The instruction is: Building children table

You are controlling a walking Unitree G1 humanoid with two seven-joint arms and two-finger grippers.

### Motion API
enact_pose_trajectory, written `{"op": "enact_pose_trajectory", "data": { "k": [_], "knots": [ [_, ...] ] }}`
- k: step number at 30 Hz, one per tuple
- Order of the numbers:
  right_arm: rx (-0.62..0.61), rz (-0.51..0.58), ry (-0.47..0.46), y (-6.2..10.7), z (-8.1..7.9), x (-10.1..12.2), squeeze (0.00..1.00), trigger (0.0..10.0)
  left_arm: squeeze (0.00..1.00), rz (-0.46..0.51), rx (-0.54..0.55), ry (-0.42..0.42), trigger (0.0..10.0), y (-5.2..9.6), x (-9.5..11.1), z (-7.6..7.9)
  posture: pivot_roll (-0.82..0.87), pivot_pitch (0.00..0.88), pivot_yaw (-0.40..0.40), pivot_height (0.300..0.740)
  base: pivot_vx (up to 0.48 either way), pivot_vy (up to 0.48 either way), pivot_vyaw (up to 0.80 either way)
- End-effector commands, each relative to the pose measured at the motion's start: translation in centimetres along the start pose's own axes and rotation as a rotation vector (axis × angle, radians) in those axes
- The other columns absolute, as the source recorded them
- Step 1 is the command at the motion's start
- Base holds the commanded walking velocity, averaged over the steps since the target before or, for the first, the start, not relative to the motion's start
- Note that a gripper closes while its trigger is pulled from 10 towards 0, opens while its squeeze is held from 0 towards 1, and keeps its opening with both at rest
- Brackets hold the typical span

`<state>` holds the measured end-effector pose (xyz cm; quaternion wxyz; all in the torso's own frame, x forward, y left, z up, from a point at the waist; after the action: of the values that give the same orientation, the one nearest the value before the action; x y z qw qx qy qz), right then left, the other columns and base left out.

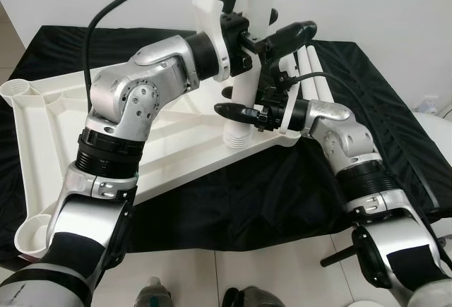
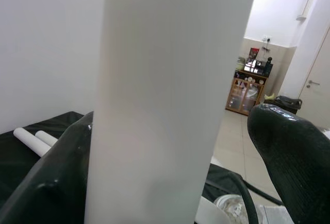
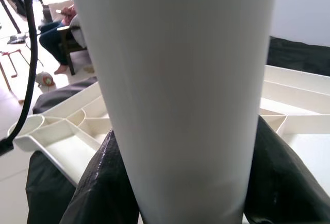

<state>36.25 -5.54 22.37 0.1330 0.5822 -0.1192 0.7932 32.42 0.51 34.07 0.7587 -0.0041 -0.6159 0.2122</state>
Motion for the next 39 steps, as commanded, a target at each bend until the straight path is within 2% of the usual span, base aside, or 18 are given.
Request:
{"op": "enact_pose_trajectory", "data": {
  "k": [1,3,6,8,9,10,11,16,21,24,25,27,29,33,34,36,38,39],
  "knots": [
    [-0.071,-0.02,-0.053,0.7,0.5,-1.1,0.0,10.0,0.0,-0.004,-0.14,-0.017,10.0,-0.1,0.5,1.7,0.02,0.0,-0.098,0.74,0.0,0.0,0.0],
    [-0.104,0.007,-0.079,0.3,0.2,-1.2,0.0,10.0,0.0,0.013,-0.093,-0.003,10.0,0.4,0.7,0.5,0.02,0.0,-0.097,0.74,0.0,0.0,0.0],
    [-0.113,0.014,-0.085,0.2,0.1,-1.3,0.0,10.0,0.0,0.021,-0.078,0.003,10.0,0.6,0.8,0.0,0.02,0.0,-0.092,0.74,0.0,0.0,0.0],
    [-0.145,0.035,-0.109,0.1,-0.2,-1.5,0.0,10.0,0.0,0.037,-0.019,-0.004,10.0,1.3,1.1,-1.3,0.01,0.0,-0.086,0.74,0.0,0.0,0.0],
    [-0.145,0.035,-0.109,0.1,-0.2,-1.5,0.0,10.0,0.0,0.037,-0.019,-0.004,10.0,1.3,1.1,-1.3,0.01,0.0,-0.086,0.74,0.0,0.0,0.0],
    [-0.174,0.05,-0.124,0.1,-0.2,-1.6,0.0,10.0,0.0,0.048,0.039,-0.018,10.0,2.0,1.3,-2.4,0.01,0.0,-0.084,0.74,0.0,0.0,0.0],
    [-0.183,0.055,-0.129,0.1,-0.2,-1.6,0.0,10.0,0.0,0.057,0.064,-0.021,10.0,2.2,1.5,-2.9,0.01,0.0,-0.082,0.74,0.0,0.0,0.0],
    [-0.192,0.059,-0.133,0.1,-0.2,-1.6,0.0,10.0,0.0,0.066,0.085,-0.022,10.0,2.5,1.7,-3.3,0.01,0.0,-0.082,0.74,0.0,0.0,0.0],
    [-0.305,0.078,-0.145,1.0,1.0,-1.7,0.0,10.0,0.0,0.138,0.213,-0.026,10.0,4.0,2.5,-5.6,0.01,0.0,-0.084,0.74,0.0,0.0,0.0],
    [-0.351,0.081,-0.15,1.5,1.5,-1.8,0.0,10.0,0.0,0.176,0.242,-0.002,10.0,4.6,2.7,-6.2,0.01,0.0,-0.086,0.74,0.0,0.0,0.0],
    [-0.428,0.064,-0.145,2.1,2.2,-2.2,0.0,10.0,0.0,0.217,0.254,0.015,10.0,5.1,3.0,-6.3,0.01,0.0,-0.083,0.74,0.0,0.0,0.0],
    [-0.476,0.052,-0.141,2.5,2.6,-2.5,0.0,10.0,0.0,0.239,0.259,0.021,10.0,5.4,3.1,-6.3,0.01,0.0,-0.083,0.74,0.0,0.0,0.0],
    [-0.578,0.046,-0.146,3.5,3.6,-2.8,0.0,10.0,0.0,0.25,0.276,0.024,10.0,5.7,2.7,-6.2,0.02,0.0,-0.081,0.74,0.0,0.0,0.0],
    [-0.668,0.047,-0.124,4.3,4.5,-2.6,0.0,10.0,0.0,0.252,0.315,0.026,10.0,5.8,1.8,-6.5,0.01,0.0,-0.074,0.74,0.0,0.0,0.0],
    [-0.712,0.049,-0.112,4.7,4.9,-2.5,0.0,10.0,0.0,0.278,0.362,0.073,10.0,5.9,1.3,-7.2,0.01,0.0,-0.072,0.74,0.0,0.0,0.0],
    [-0.746,0.052,-0.1,5.0,5.1,-2.4,0.0,10.0,0.0,0.293,0.399,0.102,10.0,6.1,0.9,-7.7,0.01,0.0,-0.071,0.74,0.0,0.0,0.0],
    [-0.817,0.046,-0.059,5.8,5.5,-2.3,0.0,10.0,0.0,0.306,0.493,0.111,10.0,6.6,-0.2,-8.9,0.01,0.0,-0.065,0.74,0.0,0.0,0.0],
    [-0.817,0.046,-0.059,5.8,5.5,-2.3,0.0,10.0,0.0,0.306,0.493,0.111,10.0,6.6,-0.2,-8.9,0.01,0.0,-0.065,0.74,0.0,0.0,0.0]
  ]
}}
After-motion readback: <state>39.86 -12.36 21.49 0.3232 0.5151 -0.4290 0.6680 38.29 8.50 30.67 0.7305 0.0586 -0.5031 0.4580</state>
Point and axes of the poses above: a point about 5 cm out from each wrist's last joint towards the gripper, its own y axis pointing back from the gripper into the wrist, its own x axis along the axis of the wrist's last joint, z = x × y, the point moved 4 cm from there along -y, pointing out of the wrist towards the gripper, and after that the axes turned 13 degrees about y, right-handed, at the moved point
